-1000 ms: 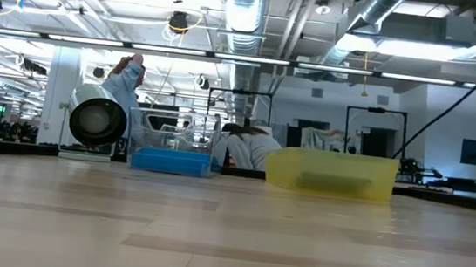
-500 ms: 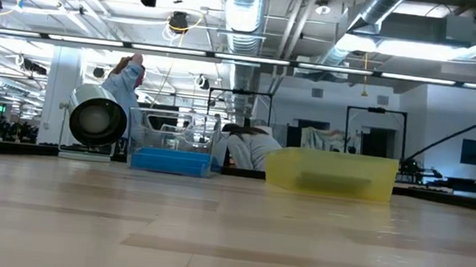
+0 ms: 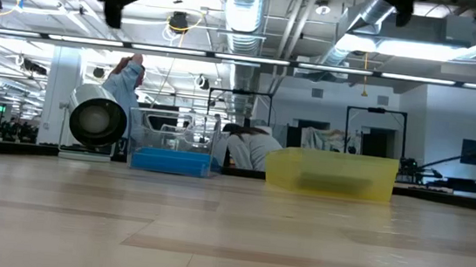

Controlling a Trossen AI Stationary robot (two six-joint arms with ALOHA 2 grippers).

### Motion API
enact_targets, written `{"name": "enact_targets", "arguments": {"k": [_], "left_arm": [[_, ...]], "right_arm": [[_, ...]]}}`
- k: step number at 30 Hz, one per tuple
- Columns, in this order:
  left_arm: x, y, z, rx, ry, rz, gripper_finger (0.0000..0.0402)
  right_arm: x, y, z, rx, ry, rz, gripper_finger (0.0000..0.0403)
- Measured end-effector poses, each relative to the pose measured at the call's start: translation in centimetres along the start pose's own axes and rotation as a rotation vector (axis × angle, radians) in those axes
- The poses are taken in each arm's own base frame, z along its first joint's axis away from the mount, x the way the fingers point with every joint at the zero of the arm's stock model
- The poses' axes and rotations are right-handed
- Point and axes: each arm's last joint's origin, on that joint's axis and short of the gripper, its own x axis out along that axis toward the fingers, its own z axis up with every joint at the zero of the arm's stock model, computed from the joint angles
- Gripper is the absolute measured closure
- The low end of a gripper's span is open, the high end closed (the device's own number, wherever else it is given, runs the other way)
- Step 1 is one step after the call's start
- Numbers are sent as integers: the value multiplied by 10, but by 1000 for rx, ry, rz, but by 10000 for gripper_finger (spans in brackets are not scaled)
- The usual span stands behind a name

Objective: Pick & place jewel cases by type
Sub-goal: Return to Home Position

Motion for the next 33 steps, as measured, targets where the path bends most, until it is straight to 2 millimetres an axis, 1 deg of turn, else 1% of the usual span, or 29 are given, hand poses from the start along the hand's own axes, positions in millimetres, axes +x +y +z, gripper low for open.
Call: {"name": "enact_targets", "arguments": {"k": [2,6,9,12,14,17,20,23,27,33], "left_arm": [[-12,0,-8,-8,-42,-18,401],[-32,1,-19,-50,-105,-6,401],[-43,1,-25,-77,-138,-13,401],[-51,-1,-27,-92,-169,-40,401],[-55,-2,-29,-102,-175,-39,401],[-59,-2,-33,-110,-150,-21,401],[-62,-4,-33,-101,-144,-25,401],[-65,-5,-31,-80,-161,-46,401],[-70,-4,-34,-75,-136,-47,401],[-73,-3,-37,-94,-108,-52,401]], "right_arm": [[-4,2,-11,29,7,5,281],[-6,6,-36,76,10,-17,281],[-5,9,-53,96,-42,-64,281],[-11,13,-66,125,-82,-61,281],[-15,15,-72,157,-94,-55,281],[-18,16,-88,173,-52,-87,281],[-23,19,-91,186,-79,-105,281],[-30,19,-101,188,-75,-113,281],[-40,14,-120,227,-84,-143,281],[-54,4,-133,273,-154,-98,281]]}}
